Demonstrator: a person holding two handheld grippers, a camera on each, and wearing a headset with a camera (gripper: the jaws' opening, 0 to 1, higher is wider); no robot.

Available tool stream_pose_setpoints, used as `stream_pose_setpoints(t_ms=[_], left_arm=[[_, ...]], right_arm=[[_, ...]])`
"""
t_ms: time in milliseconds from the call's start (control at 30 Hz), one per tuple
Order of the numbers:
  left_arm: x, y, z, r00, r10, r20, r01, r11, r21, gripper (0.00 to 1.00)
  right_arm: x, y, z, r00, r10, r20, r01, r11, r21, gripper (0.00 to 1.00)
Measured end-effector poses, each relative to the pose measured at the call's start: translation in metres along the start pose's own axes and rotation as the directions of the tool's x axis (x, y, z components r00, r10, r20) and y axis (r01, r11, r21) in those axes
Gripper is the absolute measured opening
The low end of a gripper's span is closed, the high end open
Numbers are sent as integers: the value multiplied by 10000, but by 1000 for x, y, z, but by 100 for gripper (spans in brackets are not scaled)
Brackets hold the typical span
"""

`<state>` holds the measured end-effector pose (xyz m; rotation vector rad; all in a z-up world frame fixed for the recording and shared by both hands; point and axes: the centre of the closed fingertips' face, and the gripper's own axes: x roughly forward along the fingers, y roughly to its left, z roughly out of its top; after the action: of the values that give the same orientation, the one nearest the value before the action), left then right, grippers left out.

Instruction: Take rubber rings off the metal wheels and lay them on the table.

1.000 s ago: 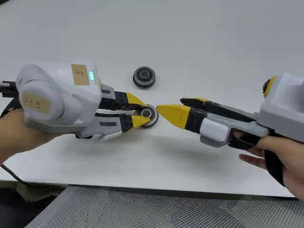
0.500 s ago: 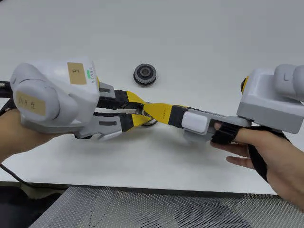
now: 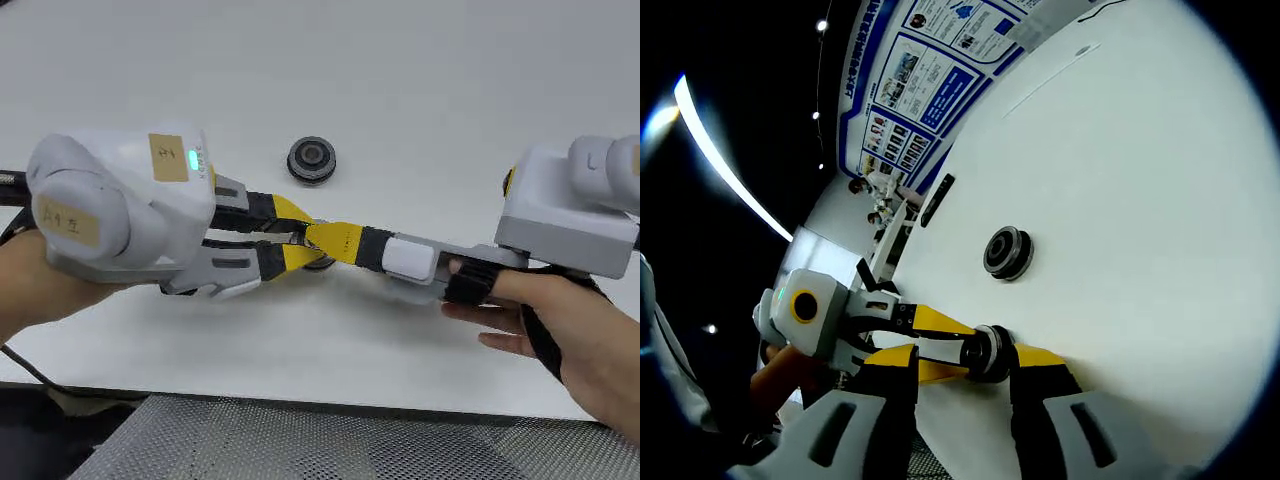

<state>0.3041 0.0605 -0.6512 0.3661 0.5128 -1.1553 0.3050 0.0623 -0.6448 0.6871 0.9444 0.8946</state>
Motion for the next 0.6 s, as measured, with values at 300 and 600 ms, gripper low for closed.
stream_pose_setpoints(t_ms=[300, 600], left_arm=[[0, 0, 0, 10000, -9, -14, 9, 10000, 14, 13], [1, 0, 0, 10000, -23, -14, 23, 10000, 52, 13]], right_arm=[[0, 1, -3, 9999, 18, -100, -17, 10000, 60, 36], [-1, 1, -5, 9997, 55, -223, -50, 9997, 236, 35]])
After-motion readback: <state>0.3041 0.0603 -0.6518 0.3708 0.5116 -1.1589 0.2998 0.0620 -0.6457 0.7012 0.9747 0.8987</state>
